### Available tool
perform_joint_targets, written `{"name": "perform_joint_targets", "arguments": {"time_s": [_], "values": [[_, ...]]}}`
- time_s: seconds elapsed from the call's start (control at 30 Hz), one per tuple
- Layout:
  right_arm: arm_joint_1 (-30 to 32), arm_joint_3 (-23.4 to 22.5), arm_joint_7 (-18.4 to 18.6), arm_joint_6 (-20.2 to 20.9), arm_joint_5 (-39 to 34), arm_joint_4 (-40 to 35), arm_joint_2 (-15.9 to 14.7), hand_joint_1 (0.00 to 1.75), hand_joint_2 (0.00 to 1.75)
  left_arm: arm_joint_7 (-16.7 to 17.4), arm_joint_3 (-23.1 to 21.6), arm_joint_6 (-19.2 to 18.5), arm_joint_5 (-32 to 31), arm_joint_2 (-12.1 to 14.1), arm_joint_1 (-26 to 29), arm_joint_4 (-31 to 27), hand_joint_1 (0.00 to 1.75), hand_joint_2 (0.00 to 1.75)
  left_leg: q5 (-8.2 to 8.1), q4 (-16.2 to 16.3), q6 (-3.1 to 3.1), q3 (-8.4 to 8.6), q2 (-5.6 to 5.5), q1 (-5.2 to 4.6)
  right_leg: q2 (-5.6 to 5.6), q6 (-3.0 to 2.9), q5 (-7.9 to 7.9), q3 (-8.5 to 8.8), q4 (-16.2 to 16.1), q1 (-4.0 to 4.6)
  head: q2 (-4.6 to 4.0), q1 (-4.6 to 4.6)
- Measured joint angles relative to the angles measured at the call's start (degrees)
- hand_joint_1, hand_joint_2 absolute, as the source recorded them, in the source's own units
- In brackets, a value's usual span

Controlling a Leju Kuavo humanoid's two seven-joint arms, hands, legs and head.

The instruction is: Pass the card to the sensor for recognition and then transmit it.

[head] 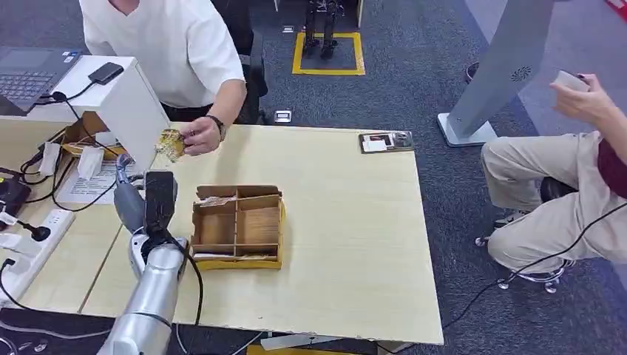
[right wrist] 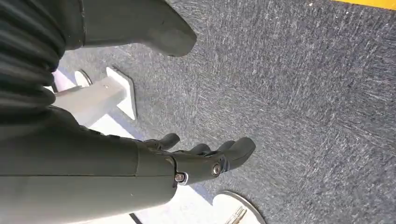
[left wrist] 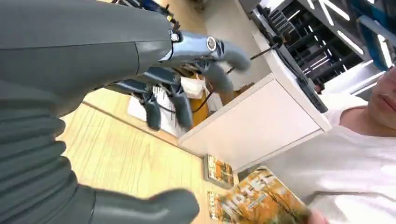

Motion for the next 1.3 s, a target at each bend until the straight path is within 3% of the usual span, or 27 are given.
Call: {"name": "perform_joint_targets", "arguments": {"time_s": [0.13, 0.27, 0.43, 0.47, 0.6, 0.63, 0.77, 0.97, 1.3], "values": [[0.0, -0.2, -0.1, -0.2, -0.2, 0.0, 0.0, 0.0, 1.75, -2.1, -2.2, -1.7, 6.8, 0.0, 2.1, -2.8, 0.0, 1.75, 0.0, 0.0, 0.0, 0.0, 0.01, 0.0, 0.02, 0.0, 0.0, 0.0, 0.0, 0.0, 0.0, 0.0], [0.1, -0.6, -0.1, -0.4, -0.6, 0.0, 0.0, 0.0, 1.75, -6.8, -3.4, -2.4, 13.5, 0.0, 5.4, -8.0, 0.0, 1.75, -0.02, 0.0, -0.02, 0.01, 0.03, 0.0, 0.03, -0.01, -0.02, -0.01, 0.0, 0.0, 0.0, 0.0], [0.4, -2.0, -1.5, -1.2, -2.1, 0.2, 0.0, 0.0, 1.75, -10.5, -6.6, -2.0, 16.7, 0.0, 12.6, -17.2, 0.0, 1.75, -0.05, 0.0, 0.02, -0.01, 0.04, 0.0, 0.04, 0.02, -0.06, -0.02, 0.0, 0.0, 0.0, 0.0], [0.4, -2.2, -1.8, -1.2, -2.3, 0.4, 0.0, 0.0, 1.75, -10.8, -7.1, -2.0, 17.2, 0.0, 13.7, -18.7, 0.0, 0.0, -0.06, 0.0, 0.03, -0.02, 0.02, 0.0, 0.02, 0.02, -0.07, -0.02, 0.0, 0.0, 0.02, 0.0], [0.4, -3.1, -2.3, -1.2, -2.6, 0.7, 0.0, 0.0, 1.75, -10.9, -8.7, -3.1, 18.9, 0.0, 17.4, -23.2, 0.0, 0.0, -0.06, 0.0, 0.04, -0.03, 0.02, 0.0, 0.01, 0.02, -0.07, -0.01, 0.0, 0.0, 0.0, 0.0], [0.4, -3.3, -2.4, -1.2, -2.8, 0.9, 0.0, 0.0, 1.75, -11.0, -9.0, -4.2, 20.3, 0.0, 18.6, -24.3, 0.0, 1.75, -0.06, 0.0, 0.03, -0.02, 0.03, 0.0, 0.03, 0.02, -0.07, -0.01, 0.0, 0.0, 0.0, 0.02], [0.6, -4.5, -2.5, -1.2, -4.3, 1.5, 0.6, 0.0, 1.75, -13.3, -11.0, -6.6, 24.8, -0.4, 24.3, -29.1, 0.0, 1.75, -0.06, 0.0, 0.04, -0.02, 0.02, 0.0, 0.02, 0.02, -0.07, -0.02, 0.0, 0.0, 0.02, 0.0], [0.8, -6.7, -2.1, -1.2, -7.5, 2.3, 1.7, 0.0, 1.75, -13.2, -15.2, -5.6, 20.6, -0.9, 32.4, -33.6, 0.0, 1.75, -0.1, 0.0, 0.02, -0.04, 0.03, 0.0, 0.03, 0.02, -0.08, -0.06, 0.0, 0.0, 0.0, 0.0], [1.2, -8.7, 0.1, -1.2, -9.3, 2.3, 1.9, 0.0, 1.75, -16.2, -16.8, -3.6, 21.2, -1.2, 37.4, -39.2, 0.0, 1.75, -0.11, 0.0, 0.04, -0.02, 0.04, 0.0, 0.03, 0.02, -0.08, -0.03, 0.0, 0.0, 0.0, 0.0]]}}
